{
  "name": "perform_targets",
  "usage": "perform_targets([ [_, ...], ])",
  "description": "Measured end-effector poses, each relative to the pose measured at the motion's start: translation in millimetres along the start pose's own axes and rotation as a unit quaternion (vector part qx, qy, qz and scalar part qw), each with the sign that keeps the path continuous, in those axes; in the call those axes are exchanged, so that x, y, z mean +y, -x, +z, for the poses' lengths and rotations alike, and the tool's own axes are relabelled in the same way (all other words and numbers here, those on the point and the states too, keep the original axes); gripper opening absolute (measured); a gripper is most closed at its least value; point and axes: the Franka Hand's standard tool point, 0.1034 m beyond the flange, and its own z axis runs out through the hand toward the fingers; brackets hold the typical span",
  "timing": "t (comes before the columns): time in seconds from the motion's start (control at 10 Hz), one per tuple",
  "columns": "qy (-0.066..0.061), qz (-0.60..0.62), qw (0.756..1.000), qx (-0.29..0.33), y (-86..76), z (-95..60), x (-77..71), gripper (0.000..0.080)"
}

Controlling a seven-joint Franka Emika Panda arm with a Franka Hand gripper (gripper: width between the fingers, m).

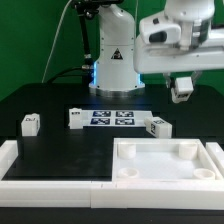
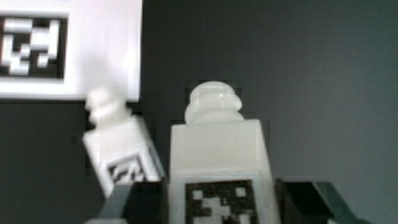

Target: Assemble one leg

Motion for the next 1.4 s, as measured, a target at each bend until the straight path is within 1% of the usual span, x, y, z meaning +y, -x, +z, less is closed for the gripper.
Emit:
perform_targets([
  [0.1,0.001,-0.003,0.998,0.059,-5.4,1.0,-0.8,0.0288],
  [0.2,0.002,-0.006,0.996,0.093,-4.5,2.8,-0.1,0.0288],
  [0.3,0.002,-0.01,0.989,0.15,-9.8,-0.5,0.7,0.0288],
  [0.4,0.001,-0.015,0.979,0.202,-13.1,-1.4,5.4,0.0288],
  [0.5,0.006,-0.04,0.973,0.226,-18.7,-5.8,15.1,0.0288],
  [0.6,0.006,-0.036,0.971,0.235,-29.5,-11.3,21.7,0.0288],
  [0.8,0.003,-0.039,0.967,0.25,-57.5,-27.7,22.0,0.0288],
  [1.0,0.004,-0.052,0.964,0.261,-84.8,-42.1,30.1,0.0288],
  [1.1,0.004,-0.053,0.964,0.26,-82.8,-39.8,28.7,0.0288],
  [1.4,0.004,-0.052,0.964,0.259,-82.8,-39.2,29.0,0.0288],
])
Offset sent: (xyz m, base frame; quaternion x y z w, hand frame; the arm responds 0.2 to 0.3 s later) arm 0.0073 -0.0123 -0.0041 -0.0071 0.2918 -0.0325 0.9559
